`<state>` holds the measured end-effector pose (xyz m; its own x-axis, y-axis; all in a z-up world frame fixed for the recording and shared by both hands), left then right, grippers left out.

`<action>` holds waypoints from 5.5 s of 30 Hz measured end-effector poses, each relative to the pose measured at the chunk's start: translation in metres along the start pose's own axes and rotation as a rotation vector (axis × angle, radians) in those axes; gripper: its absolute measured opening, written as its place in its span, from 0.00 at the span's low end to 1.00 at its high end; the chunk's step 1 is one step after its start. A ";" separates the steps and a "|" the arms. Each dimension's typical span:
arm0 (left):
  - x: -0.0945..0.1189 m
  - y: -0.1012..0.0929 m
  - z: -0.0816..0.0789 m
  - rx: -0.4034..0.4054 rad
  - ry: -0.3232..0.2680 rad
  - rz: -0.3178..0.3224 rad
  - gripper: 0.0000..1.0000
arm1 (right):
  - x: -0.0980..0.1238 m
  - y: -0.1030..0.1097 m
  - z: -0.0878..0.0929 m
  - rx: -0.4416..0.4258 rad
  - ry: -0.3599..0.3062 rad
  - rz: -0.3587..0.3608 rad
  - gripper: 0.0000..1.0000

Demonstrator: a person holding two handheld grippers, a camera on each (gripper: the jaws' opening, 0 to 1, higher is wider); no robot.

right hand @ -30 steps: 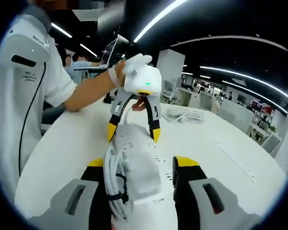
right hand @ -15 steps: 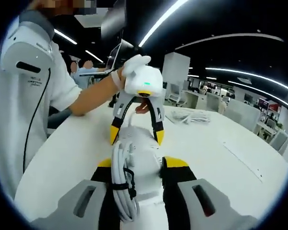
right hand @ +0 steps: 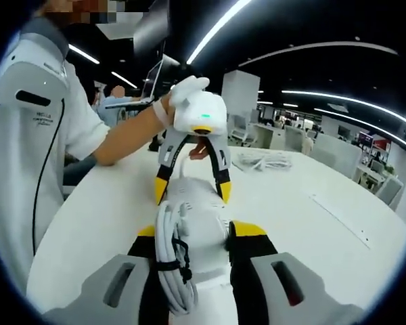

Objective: Straighten the power strip on the desk, plug the charger into it

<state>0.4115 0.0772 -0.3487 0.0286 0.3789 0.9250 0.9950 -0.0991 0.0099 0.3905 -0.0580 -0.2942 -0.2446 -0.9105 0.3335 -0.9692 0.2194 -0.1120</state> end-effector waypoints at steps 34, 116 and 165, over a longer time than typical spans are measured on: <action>0.000 -0.001 -0.001 -0.011 -0.010 0.004 0.70 | 0.000 0.012 0.000 -0.023 0.020 0.054 0.31; 0.065 -0.104 -0.010 0.555 -0.647 -0.497 0.96 | 0.137 0.036 0.017 -0.216 0.045 0.373 0.97; 0.039 -0.191 0.031 0.910 -0.538 -0.655 0.94 | 0.111 0.068 0.034 -0.245 0.067 0.406 0.97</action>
<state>0.2253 0.1394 -0.3259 -0.6761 0.4665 0.5703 0.5352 0.8429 -0.0550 0.2986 -0.1565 -0.2963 -0.5983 -0.7115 0.3686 -0.7713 0.6360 -0.0242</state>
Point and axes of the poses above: the point that each gripper's makers call its tool centre point, and the gripper's own axes: x roughly backward along the fingers, y roughly to its left, z roughly out of its underside, the point moved 3 cm from there along x, roughly backward along the fingers, and after that the axes turned 4 degrees about -x, right-handed, at the moved point
